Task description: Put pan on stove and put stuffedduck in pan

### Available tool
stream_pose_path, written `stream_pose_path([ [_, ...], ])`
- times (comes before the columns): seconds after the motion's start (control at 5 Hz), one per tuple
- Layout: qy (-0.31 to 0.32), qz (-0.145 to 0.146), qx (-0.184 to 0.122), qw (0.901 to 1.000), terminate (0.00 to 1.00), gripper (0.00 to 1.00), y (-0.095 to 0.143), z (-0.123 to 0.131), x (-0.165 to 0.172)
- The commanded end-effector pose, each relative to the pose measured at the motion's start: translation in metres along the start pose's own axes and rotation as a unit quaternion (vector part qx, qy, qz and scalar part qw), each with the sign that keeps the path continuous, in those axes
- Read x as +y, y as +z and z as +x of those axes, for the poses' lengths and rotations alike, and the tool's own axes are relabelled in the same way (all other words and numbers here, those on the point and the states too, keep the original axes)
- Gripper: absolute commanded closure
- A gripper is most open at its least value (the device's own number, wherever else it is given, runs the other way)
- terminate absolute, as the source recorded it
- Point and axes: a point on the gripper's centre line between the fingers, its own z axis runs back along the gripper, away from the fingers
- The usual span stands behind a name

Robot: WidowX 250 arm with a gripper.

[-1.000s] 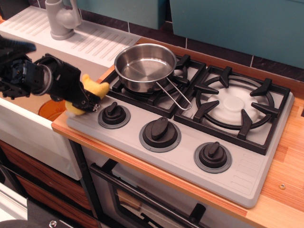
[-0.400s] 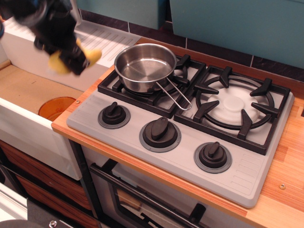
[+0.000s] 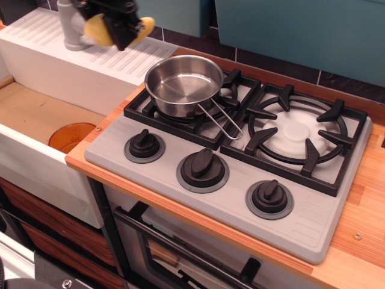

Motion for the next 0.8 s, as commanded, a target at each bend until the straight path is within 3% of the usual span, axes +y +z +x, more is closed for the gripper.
stream_pose_path([
  [0.0, 0.001, 0.003, -0.026, 0.9997, 0.00, 1.00, -0.010, 0.032, -0.015],
  [0.2, 0.003, -0.003, -0.049, 0.9988, 0.00, 1.00, -0.025, 0.034, -0.024],
  [0.4, 0.003, -0.013, -0.084, 0.9963, 0.00, 0.00, -0.034, 0.036, -0.028],
  [0.6, -0.007, -0.013, -0.083, 0.9965, 0.00, 0.00, -0.035, 0.038, -0.026],
])
